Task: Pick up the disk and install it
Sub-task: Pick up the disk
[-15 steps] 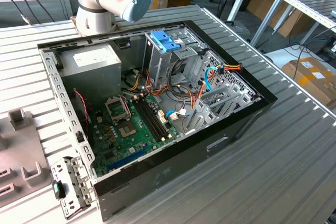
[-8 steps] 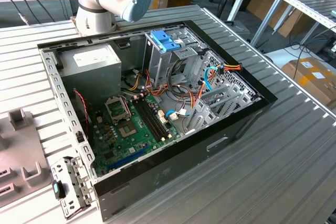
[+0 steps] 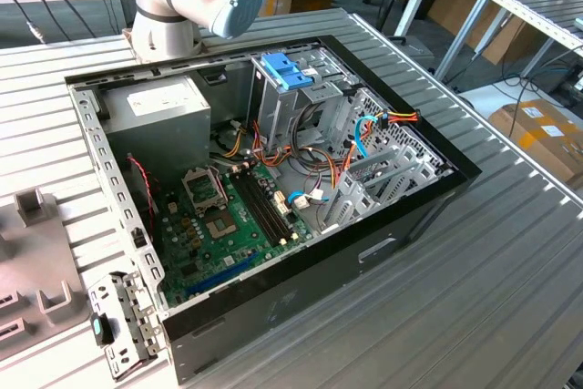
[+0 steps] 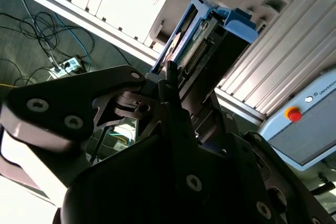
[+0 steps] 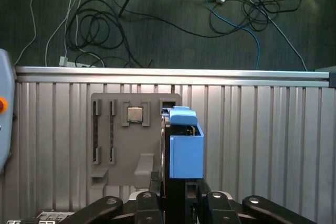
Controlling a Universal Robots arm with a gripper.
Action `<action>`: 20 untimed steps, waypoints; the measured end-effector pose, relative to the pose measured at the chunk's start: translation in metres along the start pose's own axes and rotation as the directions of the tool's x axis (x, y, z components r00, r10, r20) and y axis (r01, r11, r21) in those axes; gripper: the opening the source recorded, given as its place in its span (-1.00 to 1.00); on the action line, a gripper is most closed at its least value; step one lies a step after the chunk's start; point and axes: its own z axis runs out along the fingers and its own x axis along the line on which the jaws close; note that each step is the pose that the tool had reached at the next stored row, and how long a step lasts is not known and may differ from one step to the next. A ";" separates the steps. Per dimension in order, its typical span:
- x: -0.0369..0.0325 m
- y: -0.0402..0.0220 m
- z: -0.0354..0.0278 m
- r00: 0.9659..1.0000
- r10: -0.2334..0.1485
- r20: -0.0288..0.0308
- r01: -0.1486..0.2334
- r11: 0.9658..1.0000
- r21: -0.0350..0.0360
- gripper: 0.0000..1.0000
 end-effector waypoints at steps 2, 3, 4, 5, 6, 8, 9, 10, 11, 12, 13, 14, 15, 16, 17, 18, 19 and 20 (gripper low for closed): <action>0.0000 0.0000 -0.0025 1.000 0.000 0.000 0.000 1.000 0.000 -0.30; 0.0000 -0.0001 -0.0049 1.000 0.000 0.000 0.000 1.000 0.000 -0.30; 0.0000 -0.0001 -0.0077 1.000 0.000 0.000 0.000 1.000 0.000 -0.30; 0.0000 -0.0001 -0.0088 1.000 0.000 0.000 0.000 1.000 0.000 -0.30; 0.0000 -0.0001 -0.0091 1.000 0.000 0.000 0.000 1.000 0.000 -0.30; 0.0000 -0.0001 -0.0091 1.000 0.000 0.000 0.000 1.000 0.000 -0.30; 0.0000 -0.0002 -0.0092 1.000 0.000 0.000 0.000 1.000 0.000 -0.30; 0.0000 -0.0006 -0.0091 1.000 0.000 0.000 0.000 1.000 0.000 -0.30; 0.0000 -0.0020 -0.0091 1.000 0.000 0.000 0.000 1.000 0.000 -0.30; 0.0000 -0.0041 -0.0092 1.000 0.000 0.000 0.000 1.000 0.000 -0.30; 0.0001 -0.0080 -0.0091 1.000 0.000 0.000 0.000 1.000 0.000 -0.30; 0.0002 -0.0144 -0.0090 1.000 0.000 0.000 0.000 1.000 0.000 -0.30; 0.0002 -0.0199 -0.0089 1.000 0.000 0.000 0.000 1.000 0.000 -0.30; 0.0003 -0.0236 -0.0089 1.000 0.000 0.000 0.000 1.000 0.000 -0.30; 0.0003 -0.0259 -0.0089 1.000 0.000 0.000 0.000 1.000 0.000 -0.30; 0.0004 -0.0289 -0.0088 1.000 0.000 0.000 0.000 1.000 0.000 -0.30; 0.0004 -0.0316 -0.0088 1.000 0.000 0.000 0.000 1.000 0.000 -0.30; 0.0004 -0.0352 -0.0088 1.000 0.000 0.000 0.000 1.000 0.000 -0.30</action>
